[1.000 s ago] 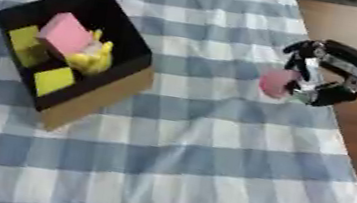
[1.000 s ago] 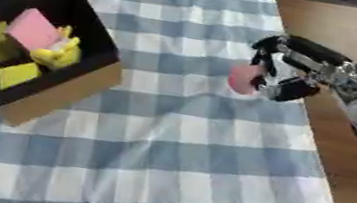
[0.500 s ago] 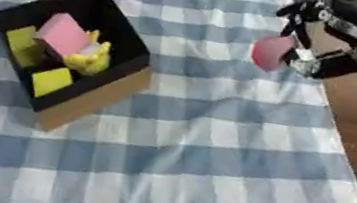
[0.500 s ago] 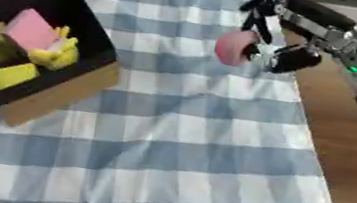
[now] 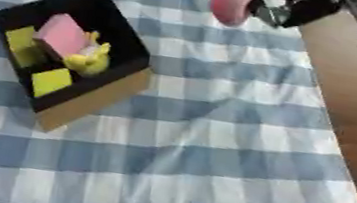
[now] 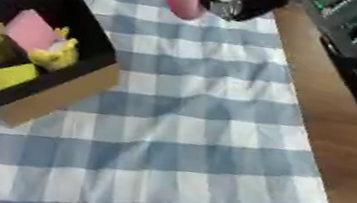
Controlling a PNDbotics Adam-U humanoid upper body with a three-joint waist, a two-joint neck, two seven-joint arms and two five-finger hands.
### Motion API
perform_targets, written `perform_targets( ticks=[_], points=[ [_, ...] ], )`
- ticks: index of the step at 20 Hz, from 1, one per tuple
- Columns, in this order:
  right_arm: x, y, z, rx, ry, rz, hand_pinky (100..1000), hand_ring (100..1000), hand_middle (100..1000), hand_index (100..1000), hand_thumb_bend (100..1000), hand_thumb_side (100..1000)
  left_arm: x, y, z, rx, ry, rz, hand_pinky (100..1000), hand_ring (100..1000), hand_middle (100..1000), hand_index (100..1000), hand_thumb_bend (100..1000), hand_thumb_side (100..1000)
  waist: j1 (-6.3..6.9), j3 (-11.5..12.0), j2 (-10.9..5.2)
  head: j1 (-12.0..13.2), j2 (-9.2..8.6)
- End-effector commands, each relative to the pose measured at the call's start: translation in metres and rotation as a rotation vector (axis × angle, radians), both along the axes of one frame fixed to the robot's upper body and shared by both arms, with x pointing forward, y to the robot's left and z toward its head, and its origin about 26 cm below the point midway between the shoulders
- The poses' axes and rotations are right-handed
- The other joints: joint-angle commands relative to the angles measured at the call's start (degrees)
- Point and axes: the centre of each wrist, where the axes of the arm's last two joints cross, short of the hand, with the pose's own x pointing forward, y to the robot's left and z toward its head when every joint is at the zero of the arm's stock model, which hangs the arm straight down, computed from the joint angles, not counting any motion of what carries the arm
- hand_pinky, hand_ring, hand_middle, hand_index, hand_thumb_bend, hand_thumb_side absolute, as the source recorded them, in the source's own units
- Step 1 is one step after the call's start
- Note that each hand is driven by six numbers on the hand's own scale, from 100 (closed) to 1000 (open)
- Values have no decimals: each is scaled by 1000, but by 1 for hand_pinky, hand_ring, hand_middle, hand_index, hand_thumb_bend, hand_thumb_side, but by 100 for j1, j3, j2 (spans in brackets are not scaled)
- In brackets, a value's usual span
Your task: Pick up objects on the table and place them in the box.
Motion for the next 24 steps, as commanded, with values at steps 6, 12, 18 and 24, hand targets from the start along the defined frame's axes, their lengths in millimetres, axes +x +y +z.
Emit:
perform_targets(
  ticks=[6,12,18,24],
  points=[
    [17,8,22,16,-32,13,854,887,250,582,100,100,-2,-1,21,30,-107,-24,759,859,803,801,545,511,-136,228,-138,-499,-93],
    [29,20,21,-25,-55,34,853,885,253,583,100,100,-1,-8,36,33,-193,-59,756,832,781,799,564,488,-198,527,-61,-868,-163],
    [41,33,14,-71,-67,38,852,882,257,584,100,100,-2,-12,47,28,-258,-80,755,814,767,799,580,472,-262,852,13,-1207,-304],
    [57,44,2,-125,-77,27,851,882,266,586,100,100,-2,-15,54,22,-304,-99,753,805,758,798,590,461,-351,1071,76,-1441,-374]
  ],
)
